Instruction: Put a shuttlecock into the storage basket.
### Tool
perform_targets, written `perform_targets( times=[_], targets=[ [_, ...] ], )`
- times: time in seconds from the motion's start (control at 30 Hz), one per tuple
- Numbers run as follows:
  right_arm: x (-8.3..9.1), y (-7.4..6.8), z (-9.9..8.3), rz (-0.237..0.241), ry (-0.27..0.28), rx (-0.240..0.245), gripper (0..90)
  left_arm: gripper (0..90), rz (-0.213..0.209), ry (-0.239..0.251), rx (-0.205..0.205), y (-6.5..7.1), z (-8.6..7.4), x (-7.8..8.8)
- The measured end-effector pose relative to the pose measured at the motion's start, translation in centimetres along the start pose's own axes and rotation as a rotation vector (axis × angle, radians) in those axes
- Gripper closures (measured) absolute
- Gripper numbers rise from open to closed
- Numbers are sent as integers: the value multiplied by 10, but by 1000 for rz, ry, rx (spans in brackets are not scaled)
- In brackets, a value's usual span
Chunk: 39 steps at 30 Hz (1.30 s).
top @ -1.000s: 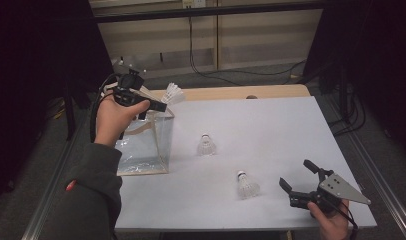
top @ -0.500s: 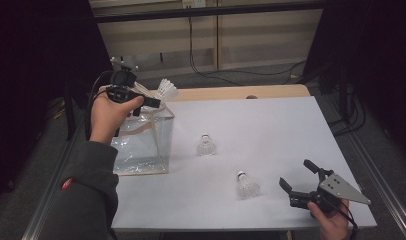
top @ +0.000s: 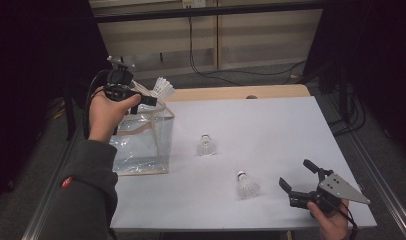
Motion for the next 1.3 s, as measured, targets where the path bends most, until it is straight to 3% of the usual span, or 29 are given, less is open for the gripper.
perform_targets(
  times=[0.67,1.3],
  targets=[
    [-1,0,0,1,-2,4,19,646,73,-7,60,-24,-6,3],
    [-3,3,0,-9,-4,3,19,646,96,-11,92,-37,-9,2]
  ],
)
Point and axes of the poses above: each handheld gripper's, and its own axes: x roughly backward along the jaws, z roughly out of its top, y roughly to its right, the point moved 10 cm from there along -x, roughly forward along the jaws, and after that the axes turned 14 degrees about -x, right-handed, at the moved point
